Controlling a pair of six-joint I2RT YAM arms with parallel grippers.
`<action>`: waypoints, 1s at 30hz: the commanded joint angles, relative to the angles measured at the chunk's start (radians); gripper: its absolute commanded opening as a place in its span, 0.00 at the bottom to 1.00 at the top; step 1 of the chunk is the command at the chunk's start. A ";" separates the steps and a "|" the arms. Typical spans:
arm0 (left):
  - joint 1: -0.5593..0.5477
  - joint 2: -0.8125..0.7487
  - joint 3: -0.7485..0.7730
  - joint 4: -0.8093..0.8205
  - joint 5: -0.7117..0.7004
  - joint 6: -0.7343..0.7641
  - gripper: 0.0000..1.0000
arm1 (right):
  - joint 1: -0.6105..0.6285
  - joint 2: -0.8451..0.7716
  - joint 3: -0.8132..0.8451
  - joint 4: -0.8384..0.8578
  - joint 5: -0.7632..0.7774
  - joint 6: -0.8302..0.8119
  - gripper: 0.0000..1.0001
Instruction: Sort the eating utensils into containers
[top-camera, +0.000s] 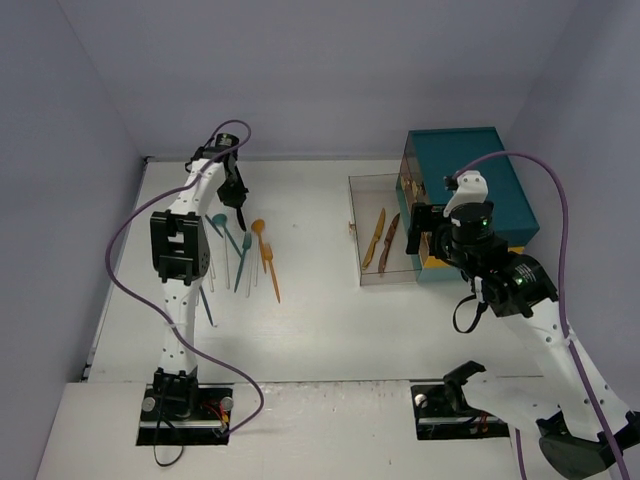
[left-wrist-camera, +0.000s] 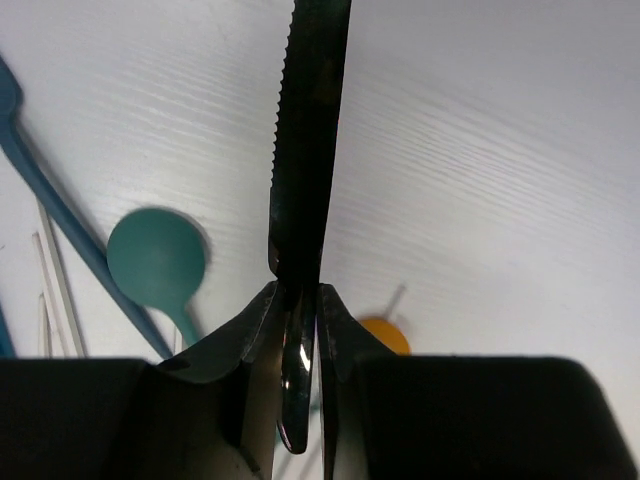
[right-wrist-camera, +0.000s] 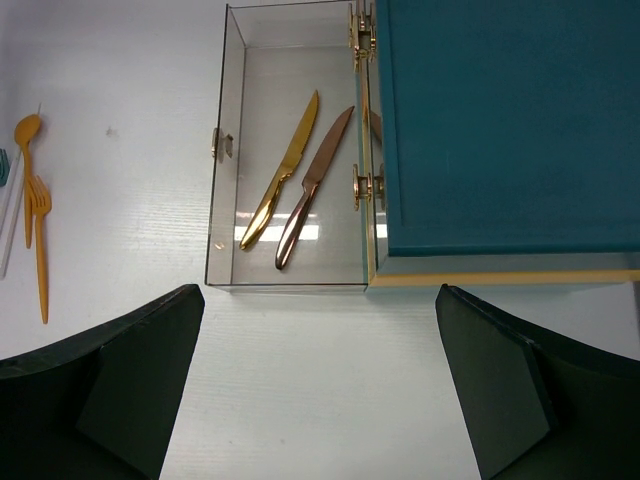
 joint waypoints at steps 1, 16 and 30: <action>-0.083 -0.228 0.044 0.007 0.069 -0.054 0.00 | -0.008 -0.026 0.039 0.041 0.032 -0.012 1.00; -0.505 -0.113 0.209 0.182 0.162 -0.293 0.00 | -0.007 -0.108 0.018 0.040 0.024 -0.013 1.00; -0.626 0.059 0.227 0.291 0.080 -0.389 0.12 | -0.006 -0.176 -0.004 0.038 0.022 -0.035 1.00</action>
